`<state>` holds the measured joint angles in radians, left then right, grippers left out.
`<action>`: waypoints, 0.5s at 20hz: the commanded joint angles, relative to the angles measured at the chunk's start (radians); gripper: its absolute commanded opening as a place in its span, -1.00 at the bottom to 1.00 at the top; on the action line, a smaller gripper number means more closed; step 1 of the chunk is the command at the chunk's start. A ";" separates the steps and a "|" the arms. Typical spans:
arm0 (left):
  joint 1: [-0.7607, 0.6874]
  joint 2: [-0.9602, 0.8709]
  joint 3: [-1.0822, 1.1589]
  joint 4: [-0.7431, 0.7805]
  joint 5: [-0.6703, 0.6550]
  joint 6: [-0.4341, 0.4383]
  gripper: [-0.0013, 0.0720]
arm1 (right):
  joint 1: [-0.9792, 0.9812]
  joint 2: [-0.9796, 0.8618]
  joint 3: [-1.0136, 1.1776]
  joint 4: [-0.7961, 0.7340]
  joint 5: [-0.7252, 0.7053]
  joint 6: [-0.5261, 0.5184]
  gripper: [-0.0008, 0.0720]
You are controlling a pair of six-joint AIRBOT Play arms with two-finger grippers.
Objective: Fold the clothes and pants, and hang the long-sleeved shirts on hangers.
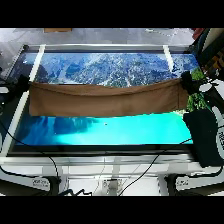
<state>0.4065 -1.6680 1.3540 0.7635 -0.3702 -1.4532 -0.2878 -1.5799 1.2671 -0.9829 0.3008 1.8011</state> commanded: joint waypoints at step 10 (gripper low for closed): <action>-0.025 -0.053 0.011 -0.081 0.119 -0.014 -0.93 | 0.076 -0.100 0.012 0.006 -0.333 0.012 -0.88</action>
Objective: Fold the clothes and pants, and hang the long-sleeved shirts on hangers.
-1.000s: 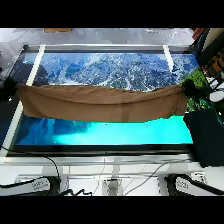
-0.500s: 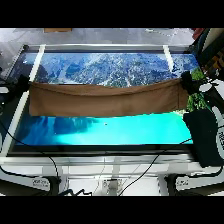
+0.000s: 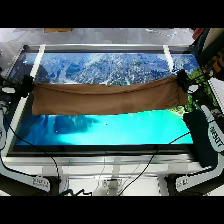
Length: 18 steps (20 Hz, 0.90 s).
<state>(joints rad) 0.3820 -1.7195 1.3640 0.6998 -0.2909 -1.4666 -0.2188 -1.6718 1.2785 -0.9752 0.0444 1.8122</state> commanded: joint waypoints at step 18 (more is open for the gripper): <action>0.015 0.018 0.001 -0.091 0.042 0.001 0.94 | 0.006 -0.005 0.000 -0.047 -0.029 0.000 0.64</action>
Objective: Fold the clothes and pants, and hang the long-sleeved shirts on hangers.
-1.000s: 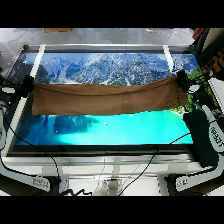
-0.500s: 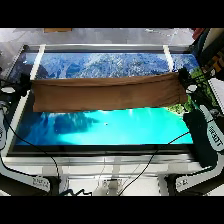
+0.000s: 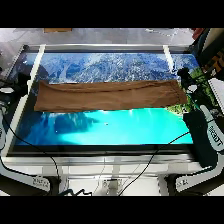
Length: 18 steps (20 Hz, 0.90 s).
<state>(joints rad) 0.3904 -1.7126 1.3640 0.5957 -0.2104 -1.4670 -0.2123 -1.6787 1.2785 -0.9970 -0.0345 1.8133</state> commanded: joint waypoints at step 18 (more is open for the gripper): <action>0.188 0.267 -0.391 0.360 -0.523 -0.254 0.97 | 0.093 0.041 0.055 -0.106 0.617 -0.508 0.64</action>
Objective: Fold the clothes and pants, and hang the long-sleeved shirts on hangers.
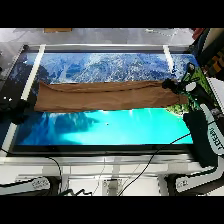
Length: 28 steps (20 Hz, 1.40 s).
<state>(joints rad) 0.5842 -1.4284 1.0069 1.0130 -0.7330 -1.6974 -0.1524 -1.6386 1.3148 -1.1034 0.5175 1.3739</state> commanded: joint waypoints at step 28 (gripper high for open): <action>-0.270 0.036 0.447 -0.094 -0.018 0.439 -0.94 | 0.697 -0.247 0.492 -0.026 -0.076 0.060 -0.88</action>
<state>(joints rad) 0.3435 -1.4601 1.3933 0.9066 -0.6445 -1.3659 0.4992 -1.8233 1.6905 -1.1294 0.3599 1.4029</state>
